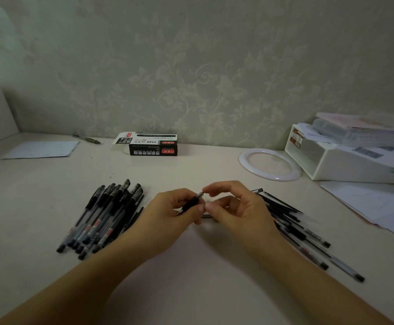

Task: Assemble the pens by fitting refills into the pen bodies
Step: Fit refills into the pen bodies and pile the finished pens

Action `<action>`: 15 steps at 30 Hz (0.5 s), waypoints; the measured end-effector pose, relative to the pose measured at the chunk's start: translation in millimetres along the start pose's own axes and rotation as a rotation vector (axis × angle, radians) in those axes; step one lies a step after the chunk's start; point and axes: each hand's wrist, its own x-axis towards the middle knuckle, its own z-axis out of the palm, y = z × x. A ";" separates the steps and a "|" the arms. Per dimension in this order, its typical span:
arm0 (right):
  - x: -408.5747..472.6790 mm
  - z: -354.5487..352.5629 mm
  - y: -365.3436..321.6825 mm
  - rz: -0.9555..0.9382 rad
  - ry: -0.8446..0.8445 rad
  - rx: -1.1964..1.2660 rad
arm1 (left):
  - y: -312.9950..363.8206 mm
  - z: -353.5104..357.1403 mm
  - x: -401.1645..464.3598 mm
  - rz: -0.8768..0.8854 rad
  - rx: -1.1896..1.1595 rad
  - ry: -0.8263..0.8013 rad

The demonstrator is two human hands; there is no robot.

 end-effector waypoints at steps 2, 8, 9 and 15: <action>1.1 -0.6 0.9 0.003 -0.011 -0.003 | -0.8 -0.4 0.3 -0.003 0.005 0.002; 2.2 -4.2 6.0 -0.006 -0.062 -0.030 | 1.8 -2.0 1.9 -0.045 -0.128 -0.046; 2.1 -4.7 6.7 -0.020 -0.067 -0.041 | 2.4 -2.0 1.8 -0.045 -0.139 -0.064; 3.7 -8.1 7.3 -0.045 -0.003 -0.063 | 4.6 -1.4 -0.3 -0.026 -0.068 -0.061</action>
